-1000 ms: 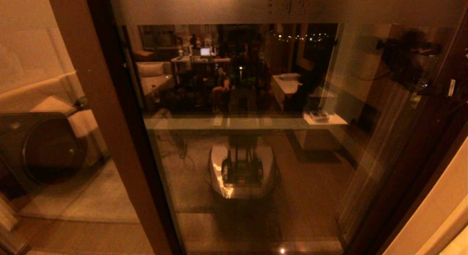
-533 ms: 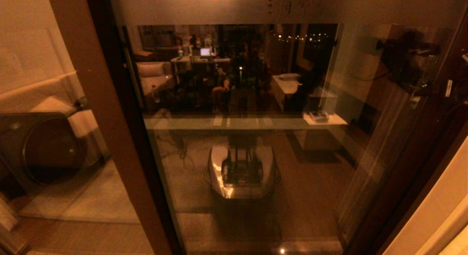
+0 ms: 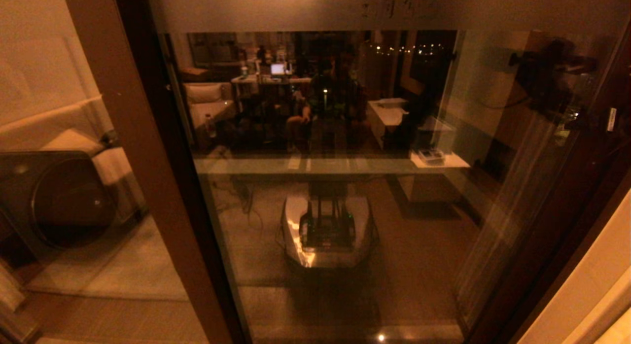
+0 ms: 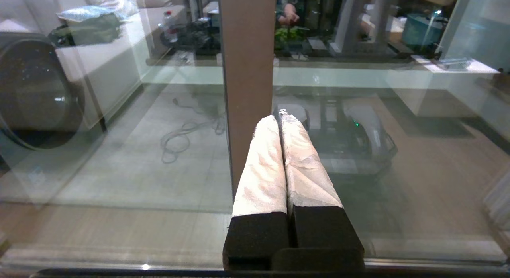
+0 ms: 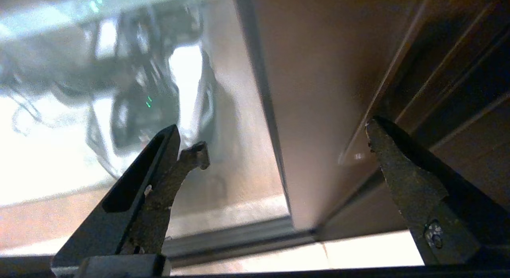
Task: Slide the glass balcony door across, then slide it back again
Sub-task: Open the slid door
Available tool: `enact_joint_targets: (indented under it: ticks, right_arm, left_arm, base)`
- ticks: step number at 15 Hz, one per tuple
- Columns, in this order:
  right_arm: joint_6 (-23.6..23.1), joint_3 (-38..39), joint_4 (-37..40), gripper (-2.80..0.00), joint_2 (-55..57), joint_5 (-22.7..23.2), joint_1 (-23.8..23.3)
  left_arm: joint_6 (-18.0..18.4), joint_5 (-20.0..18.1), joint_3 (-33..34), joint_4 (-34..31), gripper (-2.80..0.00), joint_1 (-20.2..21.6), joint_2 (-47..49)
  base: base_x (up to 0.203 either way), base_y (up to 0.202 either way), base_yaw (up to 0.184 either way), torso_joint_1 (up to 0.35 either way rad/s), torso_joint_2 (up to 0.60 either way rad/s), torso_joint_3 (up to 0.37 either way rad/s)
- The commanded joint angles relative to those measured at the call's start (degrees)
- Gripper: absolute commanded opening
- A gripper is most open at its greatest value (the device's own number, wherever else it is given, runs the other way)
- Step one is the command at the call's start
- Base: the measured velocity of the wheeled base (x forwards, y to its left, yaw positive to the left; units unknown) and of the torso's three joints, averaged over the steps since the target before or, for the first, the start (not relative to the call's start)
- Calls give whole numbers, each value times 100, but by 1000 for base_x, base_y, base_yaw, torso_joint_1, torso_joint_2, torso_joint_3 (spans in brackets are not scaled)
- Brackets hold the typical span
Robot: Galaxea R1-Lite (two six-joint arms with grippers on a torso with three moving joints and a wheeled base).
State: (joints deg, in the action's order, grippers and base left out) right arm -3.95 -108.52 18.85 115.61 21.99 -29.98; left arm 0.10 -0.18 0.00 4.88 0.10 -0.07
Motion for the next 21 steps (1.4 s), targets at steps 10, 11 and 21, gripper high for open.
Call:
enact_joint_targets:
  ticks: [10, 11, 21]
  right_arm:
    - [-192, 173, -331, 0, 44, 294, -114]
    - [-140, 95, -337, 0, 116, 324, -114]
    - [35, -144, -338, 0, 221, 544, -142]
  left_arm:
    - [-1, 1, 193, 5, -280, -2, 7]
    - [-1, 1, 193, 5, -280, -1, 7]
    - [-1, 1, 193, 5, -280, -1, 7]
  base:
    - [0, 0, 0, 0, 0, 0]
    - [0, 0, 0, 0, 0, 0]
    - [0, 0, 0, 0, 0, 0]
